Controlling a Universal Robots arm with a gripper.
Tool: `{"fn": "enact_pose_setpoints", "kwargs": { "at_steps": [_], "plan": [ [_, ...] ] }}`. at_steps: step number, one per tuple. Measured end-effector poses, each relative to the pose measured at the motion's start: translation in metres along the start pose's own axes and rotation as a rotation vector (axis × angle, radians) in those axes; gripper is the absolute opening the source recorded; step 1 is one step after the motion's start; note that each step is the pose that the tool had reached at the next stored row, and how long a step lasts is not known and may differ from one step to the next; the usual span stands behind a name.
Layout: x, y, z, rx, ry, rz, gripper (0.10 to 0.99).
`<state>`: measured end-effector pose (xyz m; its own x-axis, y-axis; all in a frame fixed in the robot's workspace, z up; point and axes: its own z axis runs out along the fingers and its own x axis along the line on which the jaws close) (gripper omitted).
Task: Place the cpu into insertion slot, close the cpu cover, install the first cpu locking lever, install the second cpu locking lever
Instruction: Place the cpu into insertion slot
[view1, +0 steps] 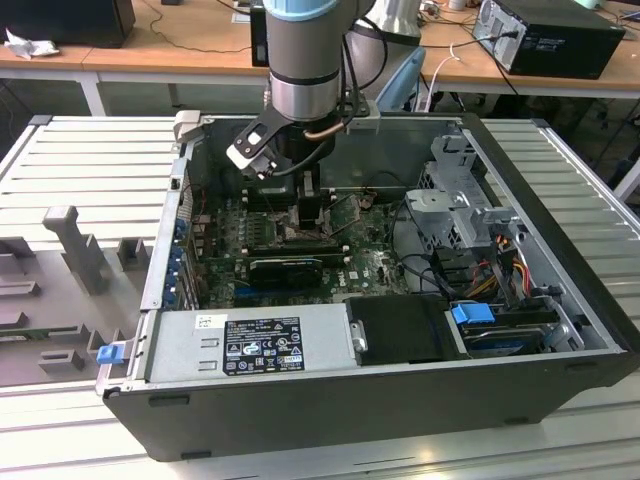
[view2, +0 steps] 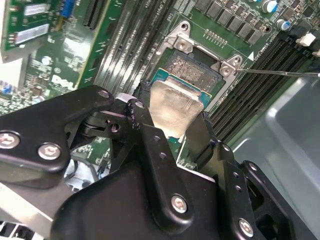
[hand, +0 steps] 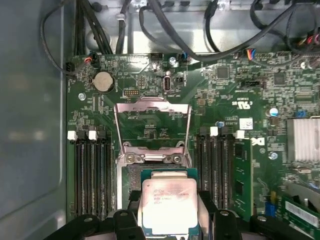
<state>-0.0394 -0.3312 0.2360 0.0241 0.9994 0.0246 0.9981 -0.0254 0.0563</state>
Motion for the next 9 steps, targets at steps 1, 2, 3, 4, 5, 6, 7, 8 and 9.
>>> {"fn": "enact_pose_setpoints", "kwargs": {
  "at_steps": [1, 2, 3, 4, 5, 6, 7, 8, 9],
  "plan": [
    [0.0024, -0.0003, 0.0025, 0.000, 0.0001, 0.000, 0.529],
    [0.0042, -0.0005, 0.0041, 0.000, 0.0002, 0.000, 0.529],
    [0.0056, -0.0007, 0.0056, 0.000, 0.0003, 0.000, 0.529],
    [0.0069, -0.0014, 0.0084, 0.000, 0.0003, 0.000, 0.529],
    [0.0078, -0.0021, 0.0102, 0.000, 0.0003, 0.000, 0.529],
    [0.0082, -0.0028, 0.0115, 0.000, 0.0002, 0.000, 0.529],
    [0.0087, -0.0039, 0.0130, 0.000, 0.0002, 0.000, 0.529],
    [0.0091, -0.0049, 0.0143, 0.000, 0.0003, 0.000, 0.529],
    [0.0097, -0.0059, 0.0173, 0.000, 0.0005, 0.000, 0.529]
  ]
}}
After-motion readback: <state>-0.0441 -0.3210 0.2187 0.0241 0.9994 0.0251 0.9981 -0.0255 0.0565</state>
